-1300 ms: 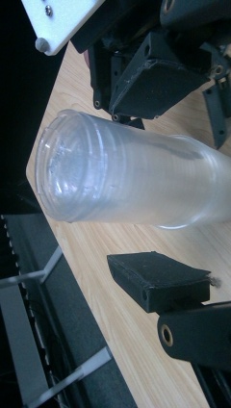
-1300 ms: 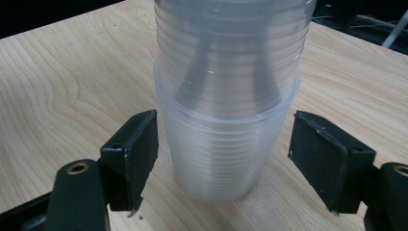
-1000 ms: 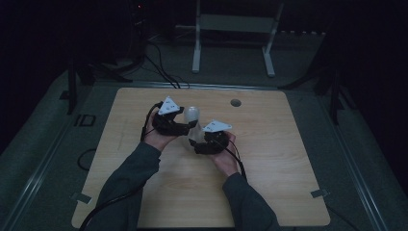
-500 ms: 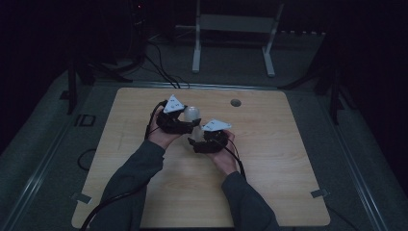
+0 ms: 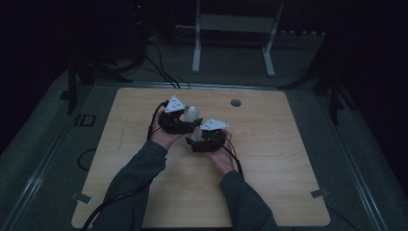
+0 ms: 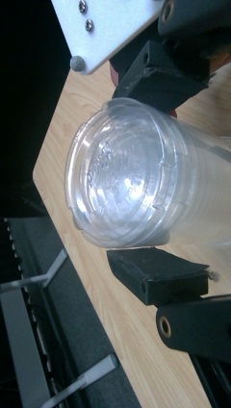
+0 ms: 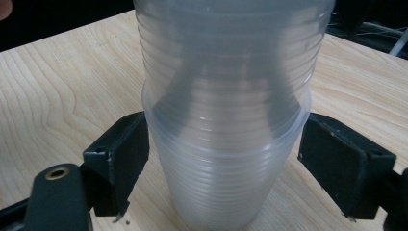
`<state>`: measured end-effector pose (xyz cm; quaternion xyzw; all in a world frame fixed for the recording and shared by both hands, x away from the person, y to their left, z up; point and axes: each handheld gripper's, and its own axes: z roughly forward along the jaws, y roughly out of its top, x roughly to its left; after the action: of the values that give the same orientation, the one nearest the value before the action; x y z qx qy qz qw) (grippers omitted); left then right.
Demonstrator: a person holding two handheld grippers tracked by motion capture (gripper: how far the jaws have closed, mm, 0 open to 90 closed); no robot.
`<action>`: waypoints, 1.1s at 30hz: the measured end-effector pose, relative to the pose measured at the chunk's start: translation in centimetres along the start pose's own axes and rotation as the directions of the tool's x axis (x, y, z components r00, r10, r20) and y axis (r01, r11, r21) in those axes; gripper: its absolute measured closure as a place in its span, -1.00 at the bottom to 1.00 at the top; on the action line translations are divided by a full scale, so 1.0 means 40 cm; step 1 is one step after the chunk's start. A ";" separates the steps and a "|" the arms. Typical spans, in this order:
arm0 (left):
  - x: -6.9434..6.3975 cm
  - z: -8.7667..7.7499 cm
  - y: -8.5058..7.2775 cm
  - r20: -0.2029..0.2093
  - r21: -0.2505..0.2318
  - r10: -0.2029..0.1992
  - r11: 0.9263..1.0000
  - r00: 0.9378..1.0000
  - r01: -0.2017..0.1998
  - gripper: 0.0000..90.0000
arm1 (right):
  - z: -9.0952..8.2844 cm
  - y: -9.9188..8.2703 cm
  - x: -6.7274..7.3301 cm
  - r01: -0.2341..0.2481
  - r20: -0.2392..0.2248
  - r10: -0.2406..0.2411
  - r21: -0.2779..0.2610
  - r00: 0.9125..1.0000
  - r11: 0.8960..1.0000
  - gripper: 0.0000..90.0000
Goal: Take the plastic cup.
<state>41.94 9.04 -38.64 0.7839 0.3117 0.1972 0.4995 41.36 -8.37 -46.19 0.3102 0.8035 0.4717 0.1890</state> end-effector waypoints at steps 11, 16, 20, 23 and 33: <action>0.000 0.002 0.000 0.007 0.000 -0.018 1.000 1.000 0.018 -0.25 | 0.012 -0.004 0.000 0.008 0.008 -0.008 -0.003 1.000 1.000 -0.58; 0.002 0.000 0.001 0.010 -0.005 -0.020 1.000 1.000 0.020 -0.24 | 0.013 -0.005 0.002 0.006 0.011 -0.006 -0.009 1.000 1.000 -0.55; 0.001 -0.003 0.005 0.011 -0.010 -0.018 1.000 1.000 0.018 -0.24 | 0.012 -0.006 0.001 0.005 0.010 -0.005 -0.009 1.000 1.000 -0.55; 0.001 -0.006 0.008 0.014 -0.011 -0.017 1.000 1.000 0.017 -0.21 | 0.012 -0.007 0.001 0.005 0.010 -0.005 -0.006 1.000 1.000 -0.55; 0.005 -0.014 0.014 0.020 -0.021 -0.024 0.999 1.000 0.024 -0.16 | 0.013 -0.009 0.002 0.008 0.011 -0.008 -0.003 1.000 1.000 -0.55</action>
<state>41.89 9.36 -37.88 0.7766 0.3139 0.1868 0.5133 41.50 -8.13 -46.77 0.3092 0.8029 0.4706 0.1959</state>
